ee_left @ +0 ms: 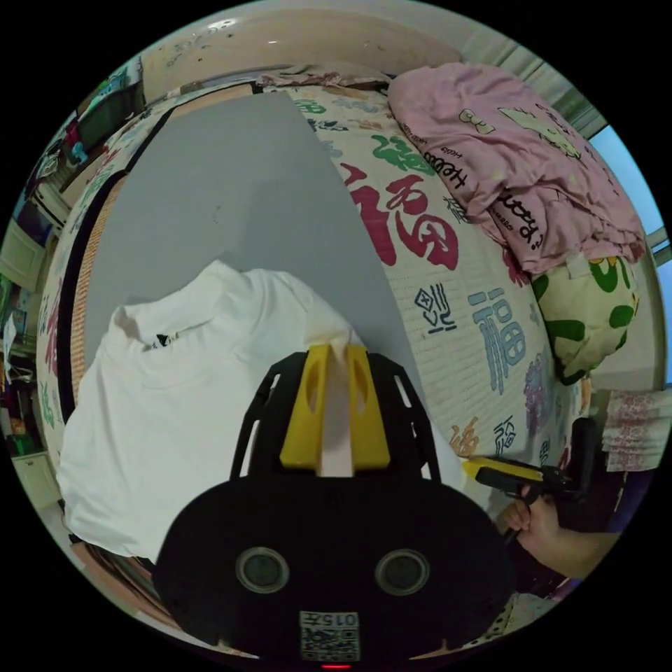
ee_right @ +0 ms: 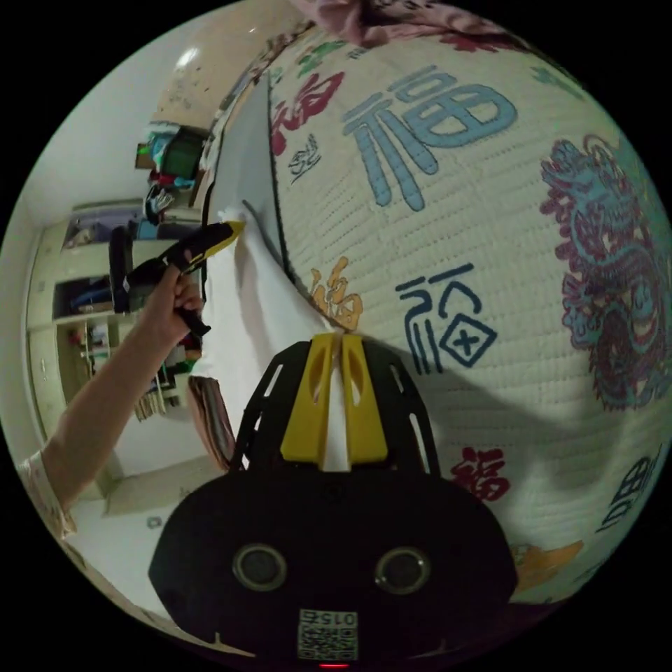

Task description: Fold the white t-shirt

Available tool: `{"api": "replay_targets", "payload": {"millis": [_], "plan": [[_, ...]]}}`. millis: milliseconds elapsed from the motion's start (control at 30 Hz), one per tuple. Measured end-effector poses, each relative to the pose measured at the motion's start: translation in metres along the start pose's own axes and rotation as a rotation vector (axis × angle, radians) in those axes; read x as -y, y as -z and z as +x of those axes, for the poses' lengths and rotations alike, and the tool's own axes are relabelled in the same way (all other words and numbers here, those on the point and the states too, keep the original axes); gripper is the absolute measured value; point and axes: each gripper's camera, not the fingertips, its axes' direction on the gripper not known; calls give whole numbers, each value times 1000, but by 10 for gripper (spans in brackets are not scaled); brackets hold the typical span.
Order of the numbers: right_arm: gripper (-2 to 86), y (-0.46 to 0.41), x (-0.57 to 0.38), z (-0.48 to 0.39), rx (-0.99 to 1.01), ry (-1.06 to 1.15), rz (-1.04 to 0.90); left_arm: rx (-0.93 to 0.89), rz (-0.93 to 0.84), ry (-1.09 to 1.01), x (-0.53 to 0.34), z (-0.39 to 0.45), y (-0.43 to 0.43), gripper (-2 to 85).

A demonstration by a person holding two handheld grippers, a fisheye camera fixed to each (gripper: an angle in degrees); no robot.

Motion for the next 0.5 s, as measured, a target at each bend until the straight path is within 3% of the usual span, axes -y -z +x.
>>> {"api": "replay_targets", "payload": {"millis": [133, 267, 500], "plan": [[9, -2, -35, -3, -134, 211, -34, -61, 142, -22, -55, -18, 38, 61], [6, -18, -110, -24, -260, 401, -82, -93, 152, -65, -155, -47, 66, 60], [-1, -154, -257, -105, -160, 620, -300, -57, -182, 30, -428, -121, 28, 59]]}}
